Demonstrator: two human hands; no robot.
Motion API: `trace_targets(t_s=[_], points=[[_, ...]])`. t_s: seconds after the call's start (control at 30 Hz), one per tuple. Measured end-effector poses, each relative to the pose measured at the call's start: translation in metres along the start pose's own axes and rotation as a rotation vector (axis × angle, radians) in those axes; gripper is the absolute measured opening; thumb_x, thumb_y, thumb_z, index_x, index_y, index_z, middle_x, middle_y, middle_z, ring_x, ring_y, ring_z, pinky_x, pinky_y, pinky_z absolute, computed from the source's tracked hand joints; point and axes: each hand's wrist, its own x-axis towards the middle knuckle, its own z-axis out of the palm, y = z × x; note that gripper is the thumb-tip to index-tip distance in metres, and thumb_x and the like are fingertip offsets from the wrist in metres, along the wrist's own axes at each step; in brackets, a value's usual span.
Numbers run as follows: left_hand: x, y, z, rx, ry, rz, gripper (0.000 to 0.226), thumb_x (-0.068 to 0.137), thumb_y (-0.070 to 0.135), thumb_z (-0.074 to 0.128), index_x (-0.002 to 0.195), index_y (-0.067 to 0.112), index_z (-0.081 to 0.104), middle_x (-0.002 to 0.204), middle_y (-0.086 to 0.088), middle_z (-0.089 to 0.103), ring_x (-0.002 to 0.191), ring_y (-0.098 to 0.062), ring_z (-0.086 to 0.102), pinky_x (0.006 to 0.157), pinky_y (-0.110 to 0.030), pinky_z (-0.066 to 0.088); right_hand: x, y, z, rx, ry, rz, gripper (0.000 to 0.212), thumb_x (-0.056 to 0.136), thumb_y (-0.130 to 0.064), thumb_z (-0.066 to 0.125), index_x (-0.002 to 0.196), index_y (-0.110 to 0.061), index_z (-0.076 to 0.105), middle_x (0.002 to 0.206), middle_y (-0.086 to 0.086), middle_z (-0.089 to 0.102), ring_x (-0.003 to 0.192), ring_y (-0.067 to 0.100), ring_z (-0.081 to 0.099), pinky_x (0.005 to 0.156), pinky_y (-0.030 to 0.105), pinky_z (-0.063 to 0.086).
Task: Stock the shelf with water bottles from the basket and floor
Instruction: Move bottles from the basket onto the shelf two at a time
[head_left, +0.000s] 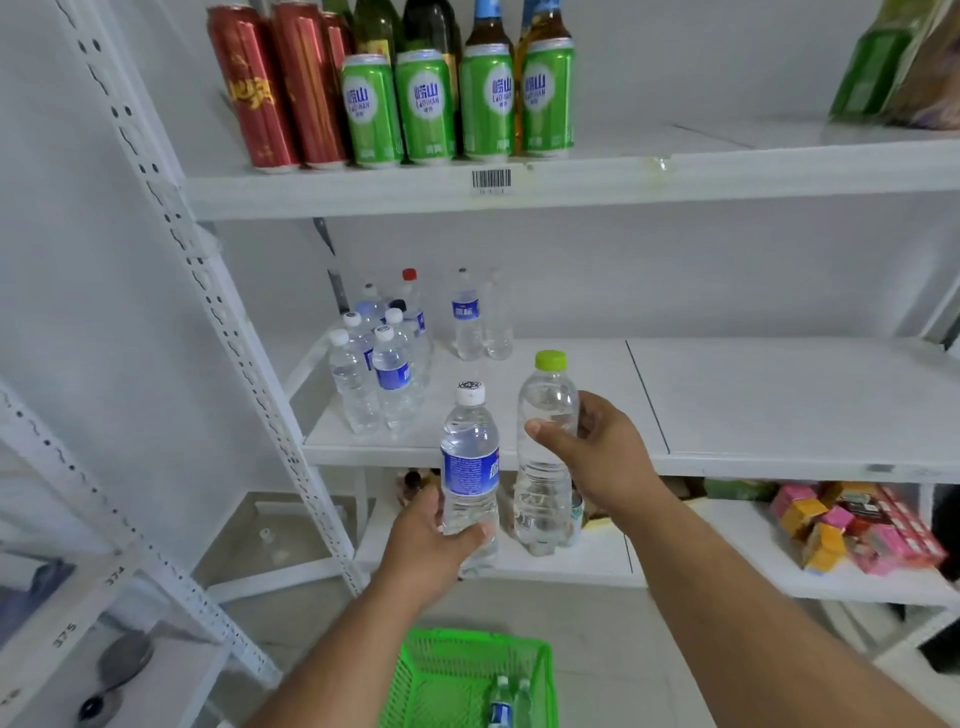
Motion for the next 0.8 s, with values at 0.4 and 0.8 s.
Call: trace_targets(t_s=[0.4, 0.8], points=[[0.095, -0.012, -0.012, -0.011, -0.003, -0.029, 0.044, 0.07, 0.023, 0.083, 0.109, 0.026, 0.065, 0.101, 0.008, 0.076, 0.094, -0.009, 0.072, 0.088, -0.037, 0.057, 0.083, 0.008, 0.028, -0.081, 0.064, -0.014, 0.039, 0.081, -0.036, 0.08, 0.115, -0.023, 0.067, 0.104, -0.011, 0.074, 0.098, 0.003, 0.068, 0.089, 0.028, 0.054], [0.174, -0.007, -0.033, 0.014, -0.022, -0.001, 0.04, 0.075, 0.014, 0.082, 0.1, 0.032, 0.057, 0.093, 0.015, 0.067, 0.085, 0.001, 0.062, 0.066, -0.01, 0.043, 0.155, 0.003, 0.063, -0.097, 0.108, 0.034, 0.038, 0.082, -0.033, 0.08, 0.115, -0.024, 0.065, 0.101, -0.016, 0.069, 0.094, -0.001, 0.064, 0.08, 0.02, 0.049]])
